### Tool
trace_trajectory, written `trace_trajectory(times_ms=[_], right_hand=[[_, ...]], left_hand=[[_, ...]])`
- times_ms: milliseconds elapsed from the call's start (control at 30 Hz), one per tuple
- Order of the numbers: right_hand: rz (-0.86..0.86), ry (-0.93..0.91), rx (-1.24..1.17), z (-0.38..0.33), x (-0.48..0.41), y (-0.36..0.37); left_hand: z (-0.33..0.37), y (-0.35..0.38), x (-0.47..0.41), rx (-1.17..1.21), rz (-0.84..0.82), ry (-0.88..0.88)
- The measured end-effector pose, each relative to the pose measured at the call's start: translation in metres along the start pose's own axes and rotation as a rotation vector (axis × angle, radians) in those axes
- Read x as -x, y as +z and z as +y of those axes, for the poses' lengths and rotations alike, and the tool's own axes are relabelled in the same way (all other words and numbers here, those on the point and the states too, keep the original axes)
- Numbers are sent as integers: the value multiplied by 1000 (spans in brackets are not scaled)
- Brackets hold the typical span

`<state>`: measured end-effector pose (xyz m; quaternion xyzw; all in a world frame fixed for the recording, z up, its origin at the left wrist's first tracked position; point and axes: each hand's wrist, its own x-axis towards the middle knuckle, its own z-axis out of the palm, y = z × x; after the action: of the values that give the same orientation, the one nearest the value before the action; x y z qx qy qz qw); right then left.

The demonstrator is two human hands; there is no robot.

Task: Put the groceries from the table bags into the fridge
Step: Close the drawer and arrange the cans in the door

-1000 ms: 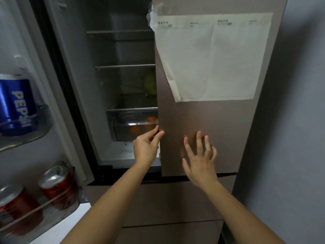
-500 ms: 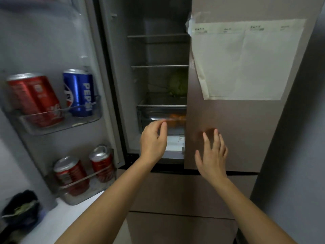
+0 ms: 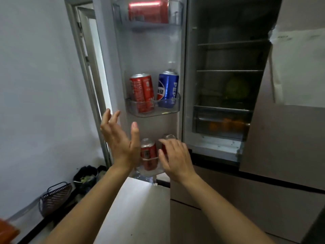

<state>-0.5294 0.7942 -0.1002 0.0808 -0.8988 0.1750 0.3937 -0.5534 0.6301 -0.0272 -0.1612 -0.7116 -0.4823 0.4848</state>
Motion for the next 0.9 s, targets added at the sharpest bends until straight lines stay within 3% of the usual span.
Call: trace_trajectory(times_ms=[133, 467, 567, 700, 767, 900], right_hand=[[-189, -16, 65, -15, 16, 21], [-275, 35, 112, 10, 38, -5], [-243, 70, 89, 28, 48, -19], [-221, 146, 32, 50, 64, -42], [-198, 194, -4, 58, 73, -54], [-119, 321, -96, 71, 92, -76]], left_hand=[[-30, -19, -8, -3, -170, -264], [-30, -14, -26, 122, -259, -411], [-23, -3, -24, 226, -274, -419], [-1, 12, -15, 242, -123, -395], [7, 20, -16, 227, -135, -406], [24, 43, -1, 120, -139, -199]])
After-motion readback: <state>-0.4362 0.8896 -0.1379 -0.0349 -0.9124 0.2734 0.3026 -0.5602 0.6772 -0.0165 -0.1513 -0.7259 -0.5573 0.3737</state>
